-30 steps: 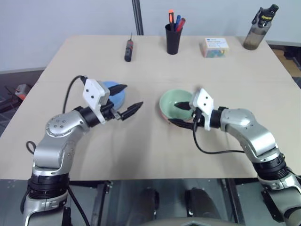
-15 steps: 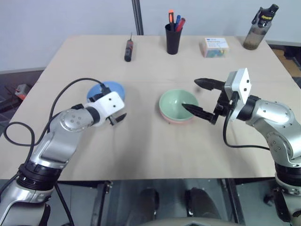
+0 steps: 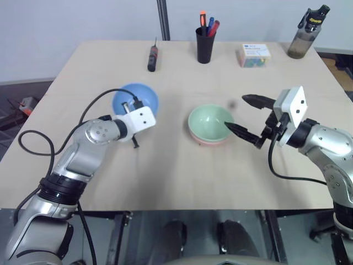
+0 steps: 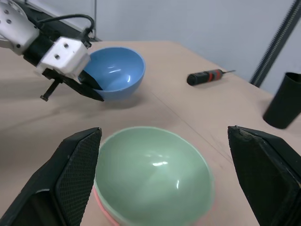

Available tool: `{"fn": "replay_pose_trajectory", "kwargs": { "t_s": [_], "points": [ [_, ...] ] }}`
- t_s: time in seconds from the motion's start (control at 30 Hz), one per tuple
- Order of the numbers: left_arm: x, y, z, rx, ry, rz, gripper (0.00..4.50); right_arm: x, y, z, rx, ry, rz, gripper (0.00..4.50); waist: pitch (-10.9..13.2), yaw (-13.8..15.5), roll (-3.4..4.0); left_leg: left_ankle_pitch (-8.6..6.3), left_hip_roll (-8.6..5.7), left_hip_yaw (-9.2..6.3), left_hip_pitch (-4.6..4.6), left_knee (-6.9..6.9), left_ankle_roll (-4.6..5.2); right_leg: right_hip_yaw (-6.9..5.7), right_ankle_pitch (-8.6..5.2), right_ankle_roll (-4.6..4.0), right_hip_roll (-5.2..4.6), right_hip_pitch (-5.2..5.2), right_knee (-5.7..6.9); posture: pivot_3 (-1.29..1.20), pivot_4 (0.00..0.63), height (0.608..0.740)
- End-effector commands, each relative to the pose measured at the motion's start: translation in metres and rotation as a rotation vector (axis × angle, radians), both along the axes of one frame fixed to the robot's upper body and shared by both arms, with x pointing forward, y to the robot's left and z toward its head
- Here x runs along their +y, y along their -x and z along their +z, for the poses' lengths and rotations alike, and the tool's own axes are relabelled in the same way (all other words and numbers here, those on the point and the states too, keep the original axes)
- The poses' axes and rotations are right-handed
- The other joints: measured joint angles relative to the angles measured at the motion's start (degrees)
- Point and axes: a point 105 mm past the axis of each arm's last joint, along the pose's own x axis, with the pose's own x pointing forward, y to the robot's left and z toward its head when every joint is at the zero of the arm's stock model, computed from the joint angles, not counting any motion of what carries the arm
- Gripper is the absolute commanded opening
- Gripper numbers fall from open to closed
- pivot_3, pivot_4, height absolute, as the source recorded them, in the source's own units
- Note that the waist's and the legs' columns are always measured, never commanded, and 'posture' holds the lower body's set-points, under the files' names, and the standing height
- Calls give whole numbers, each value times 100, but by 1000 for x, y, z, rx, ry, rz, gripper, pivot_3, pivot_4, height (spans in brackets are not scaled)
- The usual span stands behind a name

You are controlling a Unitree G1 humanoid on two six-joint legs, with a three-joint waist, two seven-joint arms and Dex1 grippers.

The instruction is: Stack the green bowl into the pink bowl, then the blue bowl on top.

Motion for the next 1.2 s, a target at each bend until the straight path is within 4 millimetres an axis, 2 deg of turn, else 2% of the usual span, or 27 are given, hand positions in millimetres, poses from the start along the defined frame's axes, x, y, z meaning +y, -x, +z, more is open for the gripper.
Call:
{"fn": "replay_pose_trajectory", "kwargs": {
  "t_s": [0.03,0.13,0.2,0.3,0.4,0.43,0.47,0.57,0.63,0.67,0.77,0.83,0.9,1.03,1.07,1.1,1.2],
  "points": [
    [-37,12,60,-106,115,-207,26,-15,10,11,-64,-2,-63,4500,2,-1,-4,0,1,-1,-1,4,0,-1,0,0,1,0,0,0,150,740],
    [-75,34,72,-10,177,-454,26,-40,26,-4,-5,7,-141,4500,2,69,-4,-2,-2,-8,-10,13,3,-10,0,1,0,1,-2,0,150,740],
    [-87,47,67,49,166,-577,26,-51,33,-10,18,10,-185,4500,1,68,-3,-6,-5,-2,-10,16,10,-3,0,1,-2,1,-1,0,150,740],
    [-94,57,61,104,147,-691,26,-58,40,-15,29,32,-223,4500,2,-34,-1,-7,-4,15,3,19,12,15,0,2,4,4,7,0,150,740],
    [-104,50,52,125,120,-751,26,-59,40,-18,33,29,-247,4500,2,-53,-1,-20,1,21,26,22,34,23,0,2,14,17,16,0,150,740],
    [-108,47,50,120,116,-767,740,-57,40,-20,38,28,-242,4500,1,-18,-1,-21,18,17,32,24,35,21,0,1,25,22,19,0,150,740],
    [-110,45,49,115,111,-777,862,-55,40,-20,40,25,-238,4500,1,-6,0,-21,17,13,33,32,35,15,0,1,25,28,19,0,150,740],
    [-115,38,54,52,126,-766,2021,-52,39,-23,53,26,-227,4500,1,-13,-1,-21,7,13,21,35,35,16,0,2,19,26,10,0,150,740],
    [-114,30,66,-4,207,-712,2710,-50,36,-28,74,16,-235,4500,2,-22,-1,-17,-1,13,14,35,29,17,0,2,15,22,4,0,150,740],
    [-112,27,70,-9,241,-686,2877,-48,35,-29,78,13,-228,4500,2,-22,-2,-16,0,12,14,34,28,17,0,2,15,22,4,0,150,740],
    [-97,22,80,-41,371,-616,2877,-43,35,-34,83,44,-186,4500,2,-32,-1,-16,6,10,13,33,28,14,0,2,15,20,5,0,150,740],
    [-74,14,77,-86,390,-498,2877,-39,35,-36,94,51,-130,4500,1,-46,0,-17,15,11,18,33,30,16,0,3,17,20,8,0,150,740],
    [-45,14,61,-30,394,-401,2877,-45,32,-36,93,81,-111,4500,-1,-72,4,-17,16,12,22,33,30,17,0,3,18,21,7,0,150,740],
    [-8,33,40,107,463,-323,3734,-58,30,-35,127,93,-88,4500,0,-51,2,-18,20,14,22,28,30,17,0,2,18,21,7,0,150,740],
    [-1,39,35,133,470,-304,4303,-60,31,-34,137,94,-75,4500,1,-25,1,-18,21,14,21,29,31,16,0,2,18,21,6,0,150,740],
    [4,44,33,157,485,-289,4429,-63,32,-33,145,93,-68,4500,2,-14,-1,-18,21,13,19,29,31,15,0,2,15,21,4,0,150,740],
    [17,56,28,191,513,-243,4429,-73,35,-32,172,101,-63,4500,2,36,-2,-21,20,8,15,29,35,8,0,2,6,23,-1,0,150,740]
  ]
}}
